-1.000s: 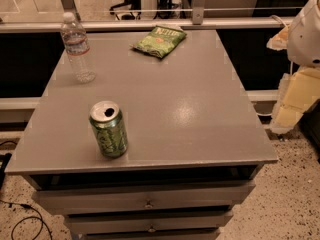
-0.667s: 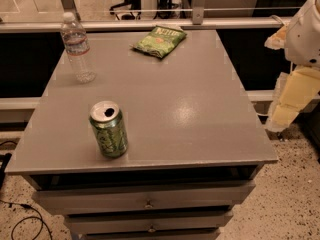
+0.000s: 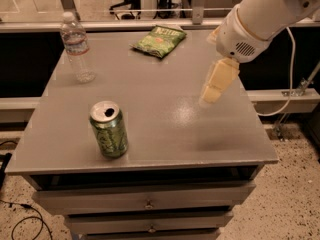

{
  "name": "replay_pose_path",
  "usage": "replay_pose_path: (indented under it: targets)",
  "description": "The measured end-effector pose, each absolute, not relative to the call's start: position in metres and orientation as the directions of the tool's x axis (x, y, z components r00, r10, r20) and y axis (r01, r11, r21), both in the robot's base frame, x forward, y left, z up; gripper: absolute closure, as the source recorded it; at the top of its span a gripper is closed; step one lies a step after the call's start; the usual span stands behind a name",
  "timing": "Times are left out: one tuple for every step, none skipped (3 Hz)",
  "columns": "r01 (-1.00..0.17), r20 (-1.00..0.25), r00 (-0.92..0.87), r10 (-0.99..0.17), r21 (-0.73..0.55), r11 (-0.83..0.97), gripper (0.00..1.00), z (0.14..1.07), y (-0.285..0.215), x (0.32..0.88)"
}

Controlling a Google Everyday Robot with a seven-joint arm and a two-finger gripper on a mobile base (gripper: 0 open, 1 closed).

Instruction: Knock water bottle over

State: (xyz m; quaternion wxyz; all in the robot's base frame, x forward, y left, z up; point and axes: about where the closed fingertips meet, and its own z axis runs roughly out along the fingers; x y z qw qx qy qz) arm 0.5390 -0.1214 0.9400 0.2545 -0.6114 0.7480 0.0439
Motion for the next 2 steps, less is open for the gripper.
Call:
replay_pose_path:
  targets:
    - [-0.937, -0.434, -0.123, -0.892, -0.246, 0.249, 0.00, 0.940, -0.121, 0.539]
    - [-0.939, -0.480, -0.115, -0.870, -0.232, 0.252, 0.00, 0.935, -0.109, 0.548]
